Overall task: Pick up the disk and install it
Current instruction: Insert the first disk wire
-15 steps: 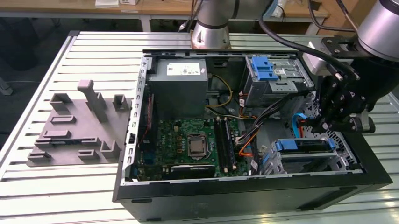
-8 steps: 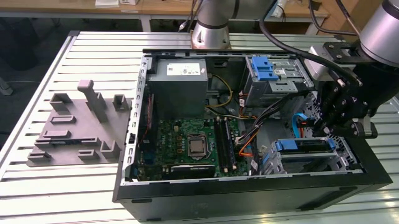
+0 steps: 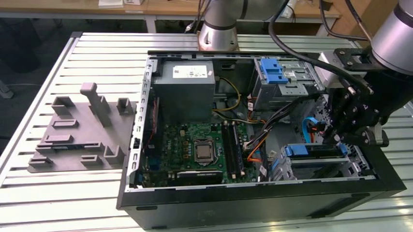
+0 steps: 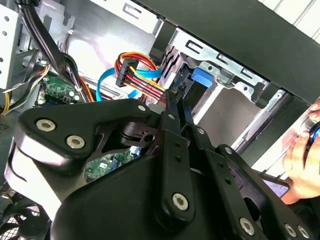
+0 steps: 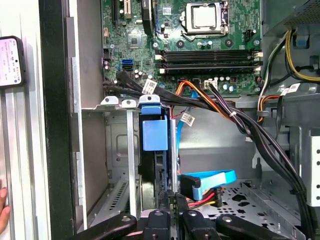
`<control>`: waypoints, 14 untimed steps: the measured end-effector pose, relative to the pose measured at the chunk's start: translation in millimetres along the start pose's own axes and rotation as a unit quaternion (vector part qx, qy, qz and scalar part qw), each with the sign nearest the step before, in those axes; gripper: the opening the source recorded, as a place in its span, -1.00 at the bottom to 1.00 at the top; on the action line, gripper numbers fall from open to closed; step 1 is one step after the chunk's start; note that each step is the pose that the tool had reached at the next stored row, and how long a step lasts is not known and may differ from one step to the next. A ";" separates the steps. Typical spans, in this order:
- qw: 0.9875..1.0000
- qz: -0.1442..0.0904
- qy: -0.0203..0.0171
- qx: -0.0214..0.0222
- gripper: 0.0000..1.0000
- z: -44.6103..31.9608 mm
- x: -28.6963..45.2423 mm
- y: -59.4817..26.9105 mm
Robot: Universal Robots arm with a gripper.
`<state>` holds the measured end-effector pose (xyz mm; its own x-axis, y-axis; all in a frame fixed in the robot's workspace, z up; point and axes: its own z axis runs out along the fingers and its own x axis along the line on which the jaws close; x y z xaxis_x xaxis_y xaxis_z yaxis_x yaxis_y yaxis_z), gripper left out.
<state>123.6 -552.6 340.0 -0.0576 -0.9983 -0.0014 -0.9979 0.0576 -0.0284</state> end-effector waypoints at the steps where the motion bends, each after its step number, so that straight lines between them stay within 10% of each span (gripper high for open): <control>1: 1.000 0.001 0.000 0.000 -0.67 0.3 0.4 0.0; 14: 1.000 0.015 0.001 -0.001 -0.67 3.5 3.0 -0.2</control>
<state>123.7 -555.6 336.4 -0.0885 -0.9961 -0.0012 -0.9957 0.0885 -0.0258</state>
